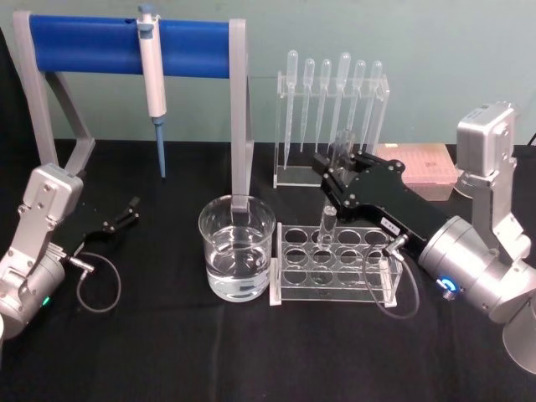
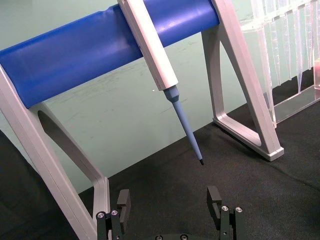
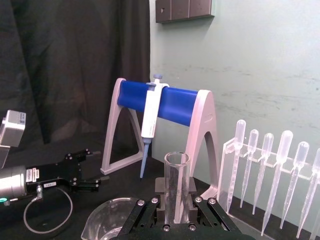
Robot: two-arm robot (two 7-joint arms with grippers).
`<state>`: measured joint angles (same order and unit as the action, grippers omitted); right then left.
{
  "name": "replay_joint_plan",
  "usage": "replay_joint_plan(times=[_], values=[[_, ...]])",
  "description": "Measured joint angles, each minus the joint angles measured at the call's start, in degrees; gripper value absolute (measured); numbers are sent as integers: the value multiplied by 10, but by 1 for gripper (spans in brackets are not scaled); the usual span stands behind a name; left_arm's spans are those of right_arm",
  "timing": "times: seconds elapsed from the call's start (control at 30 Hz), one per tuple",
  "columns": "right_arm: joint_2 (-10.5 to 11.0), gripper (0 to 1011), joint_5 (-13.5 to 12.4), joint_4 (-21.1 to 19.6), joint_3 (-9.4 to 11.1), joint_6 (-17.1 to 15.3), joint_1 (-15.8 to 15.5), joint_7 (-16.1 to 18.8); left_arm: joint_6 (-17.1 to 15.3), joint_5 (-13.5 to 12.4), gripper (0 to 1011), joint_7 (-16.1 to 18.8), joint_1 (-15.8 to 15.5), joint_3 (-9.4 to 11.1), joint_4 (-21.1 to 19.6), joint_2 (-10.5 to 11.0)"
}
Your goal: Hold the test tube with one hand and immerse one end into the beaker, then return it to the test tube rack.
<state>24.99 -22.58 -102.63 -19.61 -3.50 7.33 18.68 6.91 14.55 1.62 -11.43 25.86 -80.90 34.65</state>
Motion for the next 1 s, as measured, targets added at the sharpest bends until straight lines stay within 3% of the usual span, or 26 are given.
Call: replay_joint_plan(times=[1.0], values=[[-30, 226, 32, 56, -4, 29, -9, 16, 0, 0, 1000, 0, 0, 0, 0, 0]])
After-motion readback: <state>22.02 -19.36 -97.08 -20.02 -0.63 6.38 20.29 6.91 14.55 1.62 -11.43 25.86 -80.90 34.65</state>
